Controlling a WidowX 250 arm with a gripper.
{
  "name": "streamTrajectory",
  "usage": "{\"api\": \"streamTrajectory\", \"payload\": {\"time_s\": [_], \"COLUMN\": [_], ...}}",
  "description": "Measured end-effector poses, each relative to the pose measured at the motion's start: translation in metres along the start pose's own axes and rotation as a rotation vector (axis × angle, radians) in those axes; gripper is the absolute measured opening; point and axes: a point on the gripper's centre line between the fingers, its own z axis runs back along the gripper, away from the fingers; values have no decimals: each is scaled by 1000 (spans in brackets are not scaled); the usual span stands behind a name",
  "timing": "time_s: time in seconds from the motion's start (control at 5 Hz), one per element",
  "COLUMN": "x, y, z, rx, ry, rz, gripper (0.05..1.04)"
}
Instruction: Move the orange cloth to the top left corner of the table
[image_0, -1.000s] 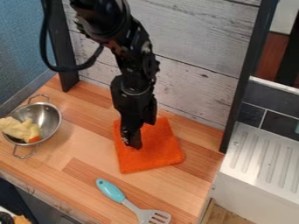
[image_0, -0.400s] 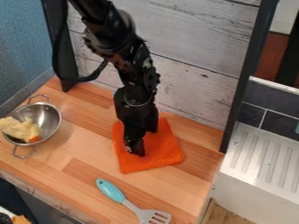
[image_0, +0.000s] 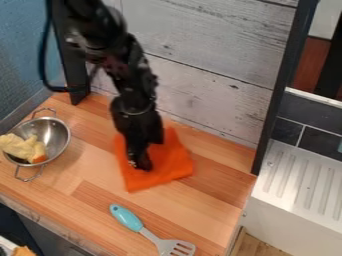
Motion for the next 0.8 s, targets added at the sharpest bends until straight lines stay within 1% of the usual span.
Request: {"api": "streamTrajectory", "payload": {"time_s": [0.2,0.4,0.8], "x": [19,34,76], "y": [-7,-15,-31], "z": [-1,-2,-1], "rx": [4,8,1], "ry": [10,8,0], "rz": [42,67,153], "gripper": [1001,1001,1001]}}
